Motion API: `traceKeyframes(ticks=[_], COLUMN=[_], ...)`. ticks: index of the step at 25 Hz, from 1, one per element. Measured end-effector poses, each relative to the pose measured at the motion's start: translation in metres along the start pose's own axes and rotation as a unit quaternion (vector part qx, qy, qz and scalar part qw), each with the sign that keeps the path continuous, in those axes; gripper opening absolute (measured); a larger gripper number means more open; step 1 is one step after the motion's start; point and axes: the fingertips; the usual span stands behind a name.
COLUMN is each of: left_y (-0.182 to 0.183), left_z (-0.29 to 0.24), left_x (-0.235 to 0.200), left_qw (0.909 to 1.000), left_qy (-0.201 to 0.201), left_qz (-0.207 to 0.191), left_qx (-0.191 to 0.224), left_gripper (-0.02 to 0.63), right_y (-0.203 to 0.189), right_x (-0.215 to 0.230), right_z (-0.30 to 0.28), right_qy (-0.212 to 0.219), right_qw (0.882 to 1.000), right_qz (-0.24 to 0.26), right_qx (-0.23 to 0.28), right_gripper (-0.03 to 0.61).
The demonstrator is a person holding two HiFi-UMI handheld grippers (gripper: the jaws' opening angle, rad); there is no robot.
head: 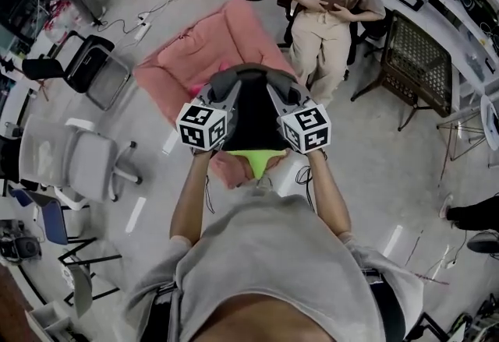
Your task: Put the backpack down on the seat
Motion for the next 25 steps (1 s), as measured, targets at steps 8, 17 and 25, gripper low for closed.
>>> traceKeyframes(ticks=[8, 17, 25], left_y=[-0.011, -0.023, -0.055], left_z=[-0.029, -0.038, -0.039], left_x=[-0.028, -0.064, -0.101], left_qw=[0.9998, 0.9996, 0.9976], left_qy=[0.007, -0.011, -0.041], left_qz=[0.018, 0.023, 0.047], left_qx=[-0.010, -0.015, -0.032], left_gripper=[0.032, 0.032, 0.032], right_y=[-0.002, -0.002, -0.022], right_x=[0.024, 0.026, 0.017], right_z=[-0.034, -0.072, -0.113], right_qy=[0.012, -0.005, -0.031], right_qw=[1.000, 0.999, 0.997], right_qz=[-0.006, -0.003, -0.024], right_qx=[-0.017, -0.035, -0.059], right_gripper=[0.027, 0.028, 0.028])
Point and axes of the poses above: the fingertips, and each gripper's own axes: z backward along the fingers, x to its right, y out of its top, and after that the axes turned 11 degrees about -z, right-handed
